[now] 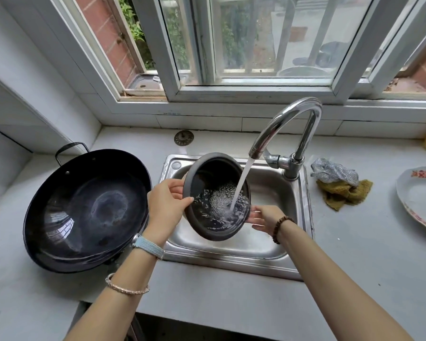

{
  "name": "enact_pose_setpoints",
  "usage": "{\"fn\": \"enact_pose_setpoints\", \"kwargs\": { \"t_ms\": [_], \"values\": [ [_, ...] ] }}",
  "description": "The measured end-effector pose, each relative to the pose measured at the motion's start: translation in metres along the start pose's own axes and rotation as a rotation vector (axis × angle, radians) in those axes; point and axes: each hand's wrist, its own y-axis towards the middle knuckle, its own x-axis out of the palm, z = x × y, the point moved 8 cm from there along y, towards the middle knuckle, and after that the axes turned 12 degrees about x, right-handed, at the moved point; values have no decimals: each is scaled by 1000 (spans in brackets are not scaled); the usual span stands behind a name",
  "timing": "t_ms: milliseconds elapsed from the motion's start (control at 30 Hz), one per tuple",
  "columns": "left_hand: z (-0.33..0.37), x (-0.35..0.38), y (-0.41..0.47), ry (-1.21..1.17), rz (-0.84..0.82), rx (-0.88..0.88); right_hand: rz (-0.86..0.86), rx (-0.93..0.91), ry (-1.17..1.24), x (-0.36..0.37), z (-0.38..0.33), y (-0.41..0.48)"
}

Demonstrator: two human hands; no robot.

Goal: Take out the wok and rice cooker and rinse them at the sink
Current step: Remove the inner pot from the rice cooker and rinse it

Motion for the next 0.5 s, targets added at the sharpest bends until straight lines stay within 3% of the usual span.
{"fn": "enact_pose_setpoints", "kwargs": {
  "t_ms": [267, 500],
  "values": [
    [-21, 10, 6, 26, 18, 6, 60, -101, 44, -12, -25, -8],
    [-45, 35, 7, -38, 1, -45, 157, -300, 67, -38, -46, -22]
  ]
}}
